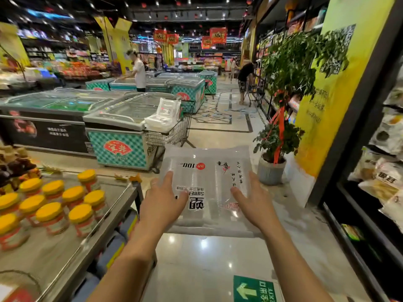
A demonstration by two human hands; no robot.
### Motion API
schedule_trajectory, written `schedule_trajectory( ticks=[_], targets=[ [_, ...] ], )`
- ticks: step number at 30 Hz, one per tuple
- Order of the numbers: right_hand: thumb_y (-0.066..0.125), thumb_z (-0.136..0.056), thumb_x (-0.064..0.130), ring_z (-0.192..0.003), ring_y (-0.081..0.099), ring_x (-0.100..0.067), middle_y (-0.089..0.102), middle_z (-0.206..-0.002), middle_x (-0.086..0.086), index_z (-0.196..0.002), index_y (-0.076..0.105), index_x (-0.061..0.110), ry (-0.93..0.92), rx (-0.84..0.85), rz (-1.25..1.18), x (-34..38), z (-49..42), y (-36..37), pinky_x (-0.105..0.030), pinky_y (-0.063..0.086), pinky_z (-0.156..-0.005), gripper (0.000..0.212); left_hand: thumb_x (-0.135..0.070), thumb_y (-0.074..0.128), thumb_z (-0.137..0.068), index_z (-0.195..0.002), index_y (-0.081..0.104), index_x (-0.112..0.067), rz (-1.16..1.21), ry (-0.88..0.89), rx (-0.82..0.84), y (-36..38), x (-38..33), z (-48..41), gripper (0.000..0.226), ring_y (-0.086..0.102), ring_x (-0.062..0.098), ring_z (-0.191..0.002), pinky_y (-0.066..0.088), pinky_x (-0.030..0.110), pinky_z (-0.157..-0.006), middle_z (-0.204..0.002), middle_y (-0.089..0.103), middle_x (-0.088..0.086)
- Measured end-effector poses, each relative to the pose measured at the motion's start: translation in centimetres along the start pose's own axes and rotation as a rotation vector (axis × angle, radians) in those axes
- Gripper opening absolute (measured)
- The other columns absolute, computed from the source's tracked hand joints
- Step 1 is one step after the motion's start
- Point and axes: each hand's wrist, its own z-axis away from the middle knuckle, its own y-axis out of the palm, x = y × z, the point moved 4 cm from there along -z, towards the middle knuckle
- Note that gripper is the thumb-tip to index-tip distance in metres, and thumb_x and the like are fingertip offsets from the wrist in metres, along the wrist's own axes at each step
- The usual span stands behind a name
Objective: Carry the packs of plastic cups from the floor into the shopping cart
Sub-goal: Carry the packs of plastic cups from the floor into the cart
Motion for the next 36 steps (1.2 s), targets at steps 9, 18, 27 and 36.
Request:
schedule_trajectory(
  ticks=[9, 18, 27, 36],
  targets=[
    [0.051, -0.096, 0.046, -0.131, 0.044, -0.026, 0.040, -0.147, -0.008, -0.154, 0.013, 0.029, 0.043, 0.014, 0.036, -2.0, -20.7, 8.5, -0.028, 0.031, -0.087, 0.071, -0.061, 0.046, -0.083, -0.142, 0.026, -0.034, 0.039, 0.045, -0.017, 6.7, 2.3, -21.4, 0.068, 0.053, 0.033, -0.108, 0.050, 0.043, -0.084, -0.127, 0.049, 0.014],
    [0.051, -0.096, 0.046, -0.129, 0.044, -0.029, 0.040, -0.146, -0.010, -0.154, 0.008, 0.031, 0.106, 0.012, 0.020, -1.4, -41.4, 16.0, -0.029, 0.028, -0.083, 0.074, -0.058, 0.050, -0.088, -0.148, 0.023, -0.027, 0.027, 0.031, 0.016, 10.5, 3.9, -43.8, 0.073, 0.046, 0.035, -0.123, 0.044, 0.044, -0.094, -0.141, 0.040, 0.019],
    [0.055, -0.093, 0.041, -0.126, 0.045, -0.021, 0.054, -0.132, 0.006, -0.152, 0.020, 0.033, -0.007, -0.009, -0.005, -6.2, -62.9, 24.3, -0.030, 0.032, -0.084, 0.069, -0.057, 0.050, -0.088, -0.148, 0.023, -0.028, -0.030, -0.021, 0.047, 18.9, 5.3, -64.1, 0.072, 0.051, 0.039, -0.115, 0.045, 0.043, -0.092, -0.136, 0.040, 0.018],
    [0.057, -0.089, 0.044, -0.120, 0.051, -0.021, 0.057, -0.124, 0.002, -0.144, 0.028, 0.038, -0.085, 0.158, -0.059, -9.4, -90.3, 32.3, -0.030, 0.036, -0.082, 0.063, -0.055, 0.052, -0.087, -0.146, 0.025, -0.030, -0.014, -0.198, 0.008, 25.5, 4.9, -86.8, 0.069, 0.048, 0.039, -0.118, 0.043, 0.043, -0.094, -0.137, 0.038, 0.017]
  ],
)
